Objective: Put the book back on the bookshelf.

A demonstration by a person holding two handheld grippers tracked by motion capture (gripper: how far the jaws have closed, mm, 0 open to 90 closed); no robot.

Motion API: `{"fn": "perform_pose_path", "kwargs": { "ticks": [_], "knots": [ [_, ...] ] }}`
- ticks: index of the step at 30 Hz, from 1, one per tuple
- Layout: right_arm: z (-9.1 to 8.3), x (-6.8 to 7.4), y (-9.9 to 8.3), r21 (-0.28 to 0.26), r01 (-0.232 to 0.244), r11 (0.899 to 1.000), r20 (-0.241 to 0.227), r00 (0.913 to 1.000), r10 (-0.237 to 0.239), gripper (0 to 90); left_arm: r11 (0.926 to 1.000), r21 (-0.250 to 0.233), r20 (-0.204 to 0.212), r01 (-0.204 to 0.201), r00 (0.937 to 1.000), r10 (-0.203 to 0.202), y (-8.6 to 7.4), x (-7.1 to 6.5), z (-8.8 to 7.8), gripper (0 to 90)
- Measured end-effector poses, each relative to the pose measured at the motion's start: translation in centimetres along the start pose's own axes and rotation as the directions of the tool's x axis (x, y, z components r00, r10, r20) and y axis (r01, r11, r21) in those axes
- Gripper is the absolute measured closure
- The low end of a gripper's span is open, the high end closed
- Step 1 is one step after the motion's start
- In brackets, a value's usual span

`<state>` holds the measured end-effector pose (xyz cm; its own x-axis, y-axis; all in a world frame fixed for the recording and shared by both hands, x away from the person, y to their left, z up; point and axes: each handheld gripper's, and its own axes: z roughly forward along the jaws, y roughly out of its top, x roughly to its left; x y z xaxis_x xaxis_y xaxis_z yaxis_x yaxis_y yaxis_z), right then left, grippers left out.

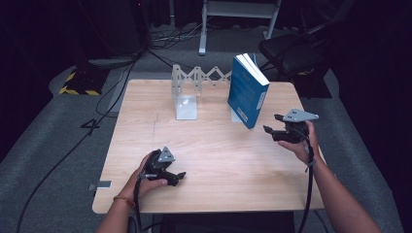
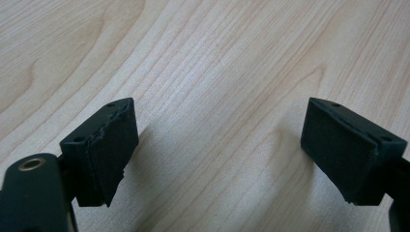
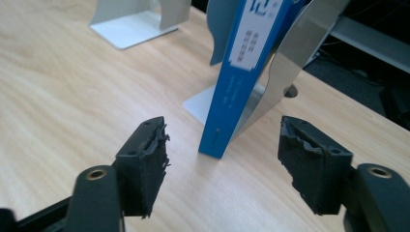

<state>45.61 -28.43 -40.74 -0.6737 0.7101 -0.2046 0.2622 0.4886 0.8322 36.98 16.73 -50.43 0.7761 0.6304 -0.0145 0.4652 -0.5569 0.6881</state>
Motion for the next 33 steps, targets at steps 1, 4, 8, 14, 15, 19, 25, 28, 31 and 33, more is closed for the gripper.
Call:
{"fn": "perform_pose_path", "kwargs": {
  "ticks": [1, 4, 8, 14, 15, 19, 25, 28, 31, 33],
  "knots": [
    [-0.4, 0.2, -0.2, 0.03, 0.022, 0.999, -0.015, 0.9997, -0.022, 32.4, 1.0, 0.0, 0.001, 0.0, 1.0, 0.0, 0.0, 0.0, 0.0, 13.7],
    [-0.9, 0.7, -0.6, 0.065, 0.06, 0.996, 0.008, 0.9981, -0.061, 32.4, 1.0, 0.0, 0.0, 0.001, 1.0, -0.001, 0.0, 0.0, 0.0, 13.7],
    [-1.6, 1.0, -1.1, 0.091, 0.082, 0.992, -0.013, 0.9966, -0.081, 31.3, 1.0, -0.001, -0.002, 0.003, 1.0, -0.003, 0.0, 0.0, 0.0, 13.7],
    [-2.2, 1.5, -2.2, 0.135, 0.108, 0.985, -0.007, 0.9941, -0.108, 29.2, 1.0, -0.001, -0.003, 0.006, 1.0, -0.006, 0.0, -0.1, 0.0, 13.7],
    [-2.3, 1.6, -2.4, 0.144, 0.108, 0.984, 0.001, 0.994, -0.109, 29.1, 1.0, -0.001, -0.002, 0.006, 1.0, -0.006, 0.0, -0.1, 0.0, 13.7],
    [-2.7, 1.7, -3.6, 0.142, 0.105, 0.984, 0.006, 0.9942, -0.107, 29.2, 1.0, -0.001, -0.002, 0.006, 1.0, -0.006, 0.0, -0.1, 0.0, 13.7],
    [-3.6, 1.8, -5.7, 0.143, 0.09, 0.986, 0.0, 0.9958, -0.091, 29.2, 1.0, -0.001, -0.002, 0.007, 1.0, -0.007, 0.0, -0.1, 0.0, 13.7],
    [-4.1, 1.9, -6.8, 0.157, 0.1, 0.982, -0.01, 0.995, -0.1, 28.9, 1.0, -0.002, -0.003, 0.009, 1.0, -0.009, 0.0, -0.1, 0.0, 13.7],
    [-4.6, 1.9, -7.8, 0.167, 0.101, 0.981, 0.007, 0.9946, -0.103, 28.8, 1.0, -0.002, -0.005, 0.009, 0.9999, -0.009, 0.0, -0.1, 0.0, 13.7],
    [-5.0, 1.8, -8.7, 0.164, 0.082, 0.983, -0.011, 0.9966, -0.081, 28.7, 1.0, -0.001, -0.007, 0.008, 0.9999, -0.008, 0.0, -0.1, 0.0, 13.7]
  ]
}}
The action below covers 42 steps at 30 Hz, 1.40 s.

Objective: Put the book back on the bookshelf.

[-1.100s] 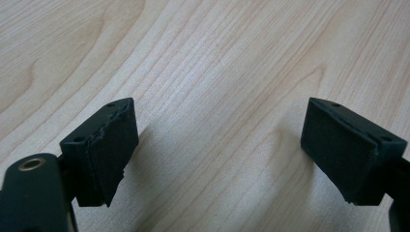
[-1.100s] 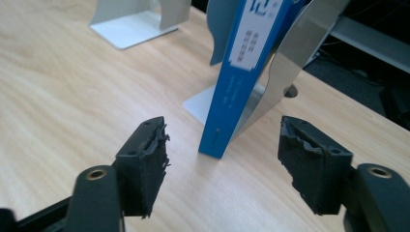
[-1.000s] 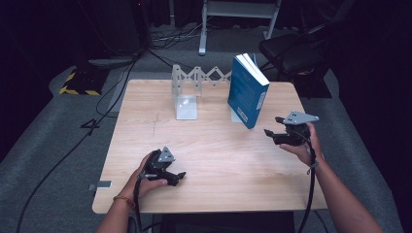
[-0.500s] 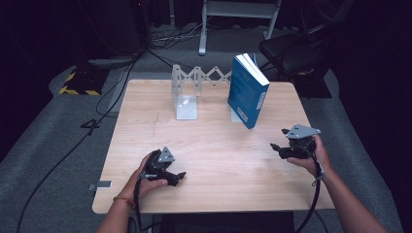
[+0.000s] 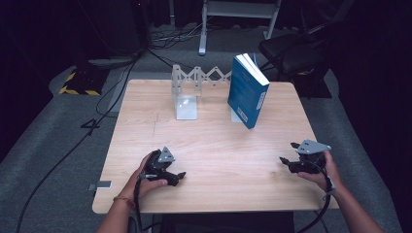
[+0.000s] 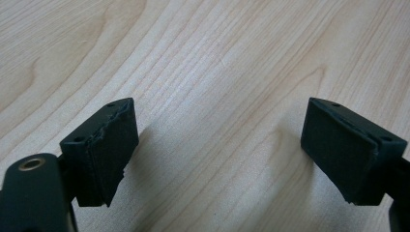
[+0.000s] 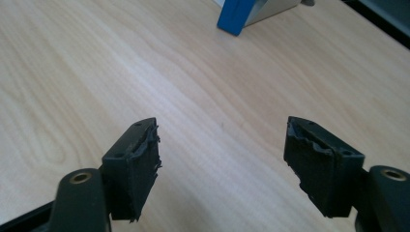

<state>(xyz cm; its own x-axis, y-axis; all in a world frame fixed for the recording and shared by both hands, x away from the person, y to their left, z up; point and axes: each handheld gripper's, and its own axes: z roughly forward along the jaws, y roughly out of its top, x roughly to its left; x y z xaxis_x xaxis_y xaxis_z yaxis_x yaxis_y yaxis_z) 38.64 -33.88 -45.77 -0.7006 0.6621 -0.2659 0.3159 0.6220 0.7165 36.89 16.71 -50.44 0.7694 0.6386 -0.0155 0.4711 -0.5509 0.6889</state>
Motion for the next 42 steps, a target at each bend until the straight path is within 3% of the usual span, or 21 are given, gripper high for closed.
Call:
{"fn": "perform_pose_path", "kwargs": {
  "ticks": [7, 13, 18, 20, 22, 24, 28, 42],
  "knots": [
    [-0.6, 0.0, -2.9, 0.008, -0.032, 0.999, 0.009, 0.9995, 0.032, 27.4, 1.0, 0.0, 0.002, 0.002, 1.0, -0.002, 0.0, 0.0, 0.0, 13.7],
    [-1.4, -0.4, -5.6, 0.002, -0.13, 0.992, -0.003, 0.9915, 0.13, 27.2, 1.0, 0.0, 0.003, 0.002, 1.0, -0.002, 0.0, 0.0, 0.0, 13.7],
    [-1.6, -0.8, -7.7, 0.024, -0.216, 0.976, -0.009, 0.9763, 0.216, 26.9, 1.0, 0.0, 0.0, 0.003, 1.0, -0.003, 0.0, 0.0, 0.0, 13.6],
    [-1.8, -1.2, -8.4, 0.011, -0.268, 0.963, -0.028, 0.963, 0.268, 25.9, 1.0, 0.0, -0.002, 0.006, 1.0, -0.006, 0.0, -0.1, 0.0, 13.6],
    [-2.0, -1.5, -8.7, 0.015, -0.28, 0.96, -0.022, 0.9598, 0.28, 24.6, 1.0, 0.0, -0.004, 0.007, 1.0, -0.007, 0.0, -0.1, 0.0, 13.6],
    [-1.9, -2.0, -8.9, 0.026, -0.314, 0.949, -0.048, 0.9477, 0.315, 24.7, 1.0, 0.0, -0.005, 0.008, 1.0, -0.008, 0.0, -0.1, 0.0, 13.6],
    [-2.0, -2.1, -9.0, 0.027, -0.304, 0.952, -0.051, 0.9509, 0.305, 24.1, 0.9999, -0.001, -0.01, 0.014, 0.9999, -0.014, 0.0, -0.1, 0.0, 13.6],
    [-2.0, -2.2, -9.0, 0.028, -0.309, 0.951, -0.042, 0.9497, 0.31, 23.9, 0.9998, 0.001, -0.015, 0.018, 0.9997, -0.018, 0.0, -0.1, 0.0, 13.5]
  ]
}}
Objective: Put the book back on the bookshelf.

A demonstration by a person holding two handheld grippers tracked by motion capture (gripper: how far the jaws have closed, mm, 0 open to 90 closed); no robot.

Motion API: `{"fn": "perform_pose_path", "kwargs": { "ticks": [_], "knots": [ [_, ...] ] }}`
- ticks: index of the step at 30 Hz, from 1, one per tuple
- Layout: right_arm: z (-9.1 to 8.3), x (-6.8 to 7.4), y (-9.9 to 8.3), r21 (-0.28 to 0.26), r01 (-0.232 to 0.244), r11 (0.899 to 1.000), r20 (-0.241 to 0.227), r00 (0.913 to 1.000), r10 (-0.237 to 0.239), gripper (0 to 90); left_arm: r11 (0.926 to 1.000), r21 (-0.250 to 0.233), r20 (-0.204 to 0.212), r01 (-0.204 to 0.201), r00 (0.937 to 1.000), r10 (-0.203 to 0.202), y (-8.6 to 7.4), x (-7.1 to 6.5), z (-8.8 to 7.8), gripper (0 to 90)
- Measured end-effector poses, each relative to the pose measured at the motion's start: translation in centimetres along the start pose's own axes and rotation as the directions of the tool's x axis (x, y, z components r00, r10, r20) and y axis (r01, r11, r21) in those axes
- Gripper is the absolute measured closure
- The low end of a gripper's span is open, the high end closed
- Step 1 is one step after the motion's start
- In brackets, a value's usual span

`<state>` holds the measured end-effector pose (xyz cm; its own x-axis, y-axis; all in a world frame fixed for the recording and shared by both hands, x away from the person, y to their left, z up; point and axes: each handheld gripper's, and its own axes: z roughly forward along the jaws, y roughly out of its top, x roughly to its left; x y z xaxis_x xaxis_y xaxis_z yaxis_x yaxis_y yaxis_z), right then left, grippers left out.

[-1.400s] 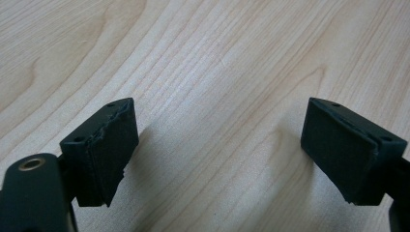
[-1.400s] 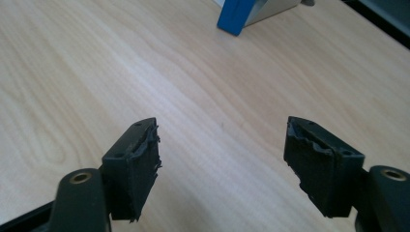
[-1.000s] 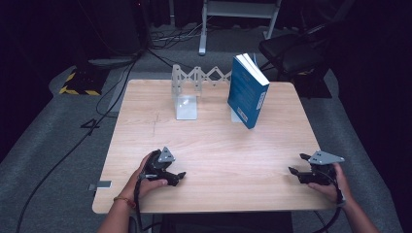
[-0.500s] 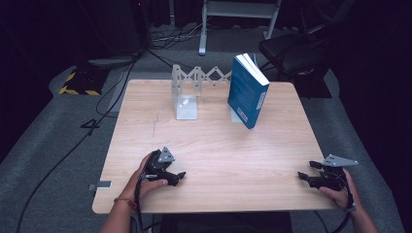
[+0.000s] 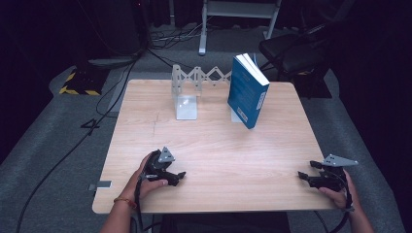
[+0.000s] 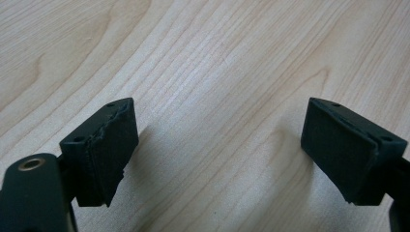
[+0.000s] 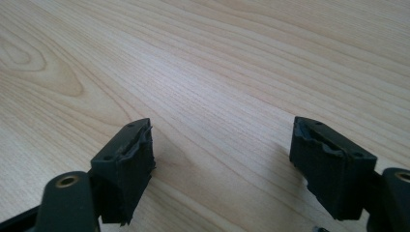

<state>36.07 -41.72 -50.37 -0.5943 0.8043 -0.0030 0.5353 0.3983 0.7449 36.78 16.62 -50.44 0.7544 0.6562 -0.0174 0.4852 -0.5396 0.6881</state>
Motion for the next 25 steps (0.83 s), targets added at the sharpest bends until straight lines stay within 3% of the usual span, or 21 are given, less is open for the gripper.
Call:
{"fn": "perform_pose_path", "kwargs": {
  "ticks": [25],
  "knots": [
    [-0.01, -0.01, 0.0, 0.0, -0.008, 1.0, 0.01, 0.9999, 0.008, 23.7, 1.0, 0.001, -0.004, 0.003, 1.0, -0.003, 0.14, 0.05, 0.13, 12.9]
  ]
}}
